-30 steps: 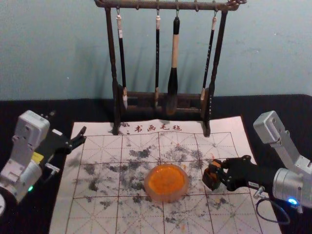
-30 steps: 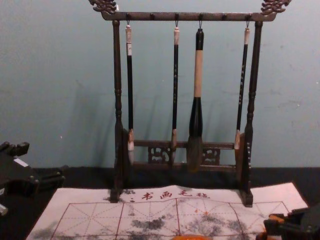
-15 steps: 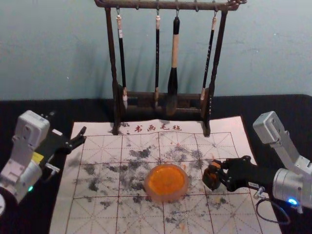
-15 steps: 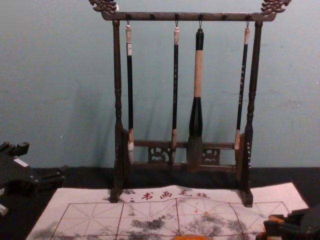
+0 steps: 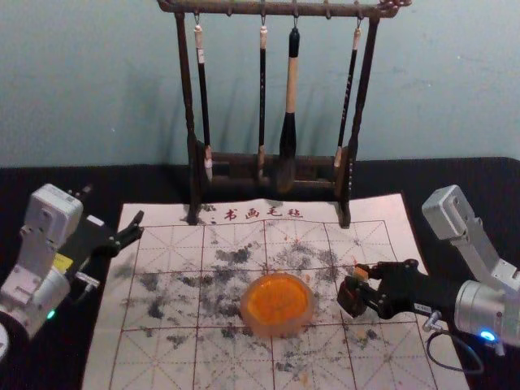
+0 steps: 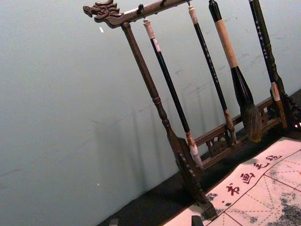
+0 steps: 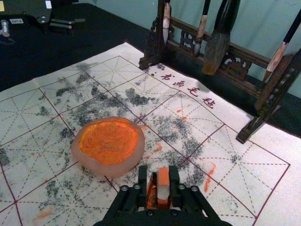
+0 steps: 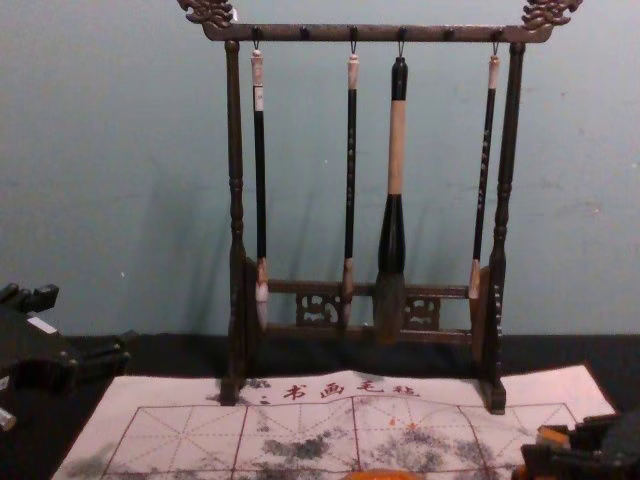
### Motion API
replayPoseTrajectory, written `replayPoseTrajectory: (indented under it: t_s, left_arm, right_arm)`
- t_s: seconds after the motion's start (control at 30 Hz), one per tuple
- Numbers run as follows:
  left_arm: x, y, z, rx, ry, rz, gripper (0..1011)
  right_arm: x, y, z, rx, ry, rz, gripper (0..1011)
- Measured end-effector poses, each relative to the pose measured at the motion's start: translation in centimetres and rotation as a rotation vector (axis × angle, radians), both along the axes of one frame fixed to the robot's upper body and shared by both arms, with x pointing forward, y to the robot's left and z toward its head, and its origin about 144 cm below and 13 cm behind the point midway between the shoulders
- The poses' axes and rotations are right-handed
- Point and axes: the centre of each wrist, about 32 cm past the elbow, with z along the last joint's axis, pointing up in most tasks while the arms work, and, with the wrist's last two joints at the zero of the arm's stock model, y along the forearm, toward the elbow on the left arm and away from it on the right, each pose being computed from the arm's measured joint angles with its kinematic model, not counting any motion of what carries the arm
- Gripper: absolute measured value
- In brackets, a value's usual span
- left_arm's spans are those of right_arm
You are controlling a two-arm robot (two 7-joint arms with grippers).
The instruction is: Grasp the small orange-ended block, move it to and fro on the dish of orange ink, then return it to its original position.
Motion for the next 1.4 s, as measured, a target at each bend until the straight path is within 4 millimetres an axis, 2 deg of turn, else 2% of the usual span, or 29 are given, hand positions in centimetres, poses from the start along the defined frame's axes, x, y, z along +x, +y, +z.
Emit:
replayPoseTrajectory:
  t_s: [0.23,0.33,0.43,0.47,0.5,0.6,0.87,1.4]
  left_arm:
    - [0.0,0.0,0.0,0.0,0.0,0.0,1001]
    - [0.0,0.0,0.0,0.0,0.0,0.0,1001]
    - [0.0,0.0,0.0,0.0,0.0,0.0,1001]
    - [0.0,0.0,0.0,0.0,0.0,0.0,1002]
    - [0.0,0.0,0.0,0.0,0.0,0.0,1001]
    - [0.0,0.0,0.0,0.0,0.0,0.0,1002]
    - [0.0,0.0,0.0,0.0,0.0,0.0,1001]
    - [0.0,0.0,0.0,0.0,0.0,0.0,1001]
  right_arm:
    - [0.0,0.01,0.02,0.0,-0.001,0.0,403]
    - [0.0,0.01,0.02,0.0,-0.001,0.0,527]
    - [0.0,0.01,0.02,0.001,-0.001,0.0,609]
    - [0.0,0.01,0.02,0.001,-0.002,0.0,669]
    - [0.0,0.01,0.02,0.001,-0.002,0.0,669]
    - [0.0,0.01,0.02,0.001,-0.002,0.0,786]
    - [0.0,0.01,0.02,0.001,-0.002,0.0,982]
    - [-0.06,0.2,0.07,0.016,-0.043,-0.019,1002]
